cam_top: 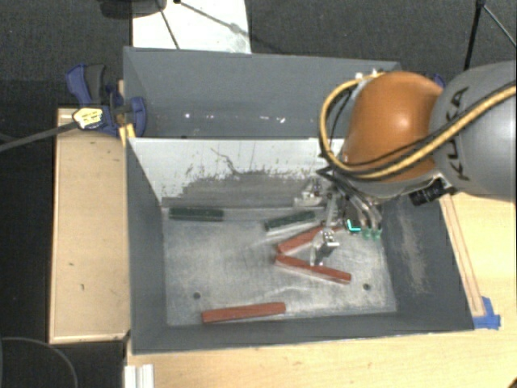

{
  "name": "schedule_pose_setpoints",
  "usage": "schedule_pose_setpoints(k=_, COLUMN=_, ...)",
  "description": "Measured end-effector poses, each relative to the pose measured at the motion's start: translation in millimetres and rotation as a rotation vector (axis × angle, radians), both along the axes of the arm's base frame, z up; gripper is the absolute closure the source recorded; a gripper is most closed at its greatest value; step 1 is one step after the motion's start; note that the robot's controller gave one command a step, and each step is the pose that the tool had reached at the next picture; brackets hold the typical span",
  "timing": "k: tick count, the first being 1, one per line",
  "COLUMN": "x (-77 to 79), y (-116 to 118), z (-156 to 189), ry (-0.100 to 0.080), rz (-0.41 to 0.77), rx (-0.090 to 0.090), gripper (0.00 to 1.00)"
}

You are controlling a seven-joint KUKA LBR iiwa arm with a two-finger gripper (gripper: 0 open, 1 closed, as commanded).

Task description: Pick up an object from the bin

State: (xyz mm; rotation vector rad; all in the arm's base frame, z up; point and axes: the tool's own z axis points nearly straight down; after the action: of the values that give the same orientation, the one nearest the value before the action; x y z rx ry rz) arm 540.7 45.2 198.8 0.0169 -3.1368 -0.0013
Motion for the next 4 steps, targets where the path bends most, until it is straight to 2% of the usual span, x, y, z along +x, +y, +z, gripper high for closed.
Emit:
schedule_pose_setpoints(k=1, x=1.7, y=0, z=4, ry=-0.007, rz=-0.001, rx=0.000, gripper=0.00)
schedule_pose_setpoints(k=2, x=7.2, y=-3, z=-46, ry=-0.015, rz=-0.006, rx=0.001, gripper=0.00)
schedule_pose_setpoints(k=3, x=-1.3, y=-19, z=-123, ry=-0.020, rz=0.149, rx=0.001, gripper=1.00)
schedule_pose_setpoints(k=4, x=-1.3, y=-19, z=-123, ry=-0.020, rz=0.148, rx=0.002, gripper=1.00)
